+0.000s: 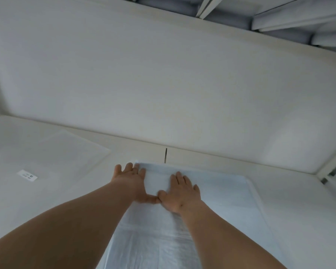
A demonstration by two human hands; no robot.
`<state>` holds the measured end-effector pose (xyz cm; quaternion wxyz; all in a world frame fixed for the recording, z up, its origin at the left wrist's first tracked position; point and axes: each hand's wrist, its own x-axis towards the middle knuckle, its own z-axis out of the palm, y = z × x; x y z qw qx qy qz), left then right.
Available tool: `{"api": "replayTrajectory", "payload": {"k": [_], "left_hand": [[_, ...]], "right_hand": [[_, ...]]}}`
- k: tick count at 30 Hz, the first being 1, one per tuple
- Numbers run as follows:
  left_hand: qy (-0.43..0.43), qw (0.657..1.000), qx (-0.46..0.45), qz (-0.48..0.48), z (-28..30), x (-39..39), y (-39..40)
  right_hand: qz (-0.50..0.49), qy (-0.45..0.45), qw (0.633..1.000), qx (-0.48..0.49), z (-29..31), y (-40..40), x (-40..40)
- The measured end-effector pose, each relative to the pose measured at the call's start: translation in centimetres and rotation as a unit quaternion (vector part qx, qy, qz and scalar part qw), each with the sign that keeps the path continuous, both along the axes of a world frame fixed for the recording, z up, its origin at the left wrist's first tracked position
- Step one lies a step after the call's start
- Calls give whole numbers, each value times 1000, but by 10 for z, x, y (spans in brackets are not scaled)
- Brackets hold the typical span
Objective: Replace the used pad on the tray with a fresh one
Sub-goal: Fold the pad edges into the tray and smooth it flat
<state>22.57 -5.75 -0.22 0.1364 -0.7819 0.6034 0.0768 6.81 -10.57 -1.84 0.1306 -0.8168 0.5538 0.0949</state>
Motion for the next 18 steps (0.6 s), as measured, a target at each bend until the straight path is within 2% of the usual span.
{"api": "replayTrajectory", "payload": {"k": [7,13,18], "left_hand": [[19,998,-53,10,-10,9,4],[-20,982,-156,-106,-19,8,25],[27,994,-99,-45,-14,14,28]], "right_hand": [[-8,0,1000,21,-5,-3,-6],[13,4,1000,-5,-7,-1,-10],[0,-7,1000,-10,-8,-6,-21]]}}
